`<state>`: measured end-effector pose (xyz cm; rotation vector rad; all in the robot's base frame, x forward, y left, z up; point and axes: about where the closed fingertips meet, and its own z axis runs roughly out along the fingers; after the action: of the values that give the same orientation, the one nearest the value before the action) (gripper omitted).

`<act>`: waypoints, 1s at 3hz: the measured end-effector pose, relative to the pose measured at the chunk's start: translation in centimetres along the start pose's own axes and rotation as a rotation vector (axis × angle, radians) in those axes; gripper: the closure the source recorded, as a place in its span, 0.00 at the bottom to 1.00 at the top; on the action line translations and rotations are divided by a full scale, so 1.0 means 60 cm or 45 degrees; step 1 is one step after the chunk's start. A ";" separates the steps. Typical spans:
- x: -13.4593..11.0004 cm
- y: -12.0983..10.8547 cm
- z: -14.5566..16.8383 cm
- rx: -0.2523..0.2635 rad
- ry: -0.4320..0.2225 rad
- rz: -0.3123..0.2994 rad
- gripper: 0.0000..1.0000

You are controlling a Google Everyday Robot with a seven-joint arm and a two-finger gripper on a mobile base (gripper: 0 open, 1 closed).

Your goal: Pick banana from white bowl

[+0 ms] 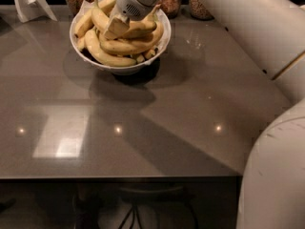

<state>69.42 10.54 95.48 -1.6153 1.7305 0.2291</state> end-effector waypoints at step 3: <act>0.030 0.001 0.005 0.008 0.074 0.020 0.56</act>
Offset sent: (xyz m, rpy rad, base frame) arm 0.0026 -0.0238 -0.0194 -0.0707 0.0163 -0.0570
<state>69.61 9.31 94.14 -1.6190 1.7869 0.1859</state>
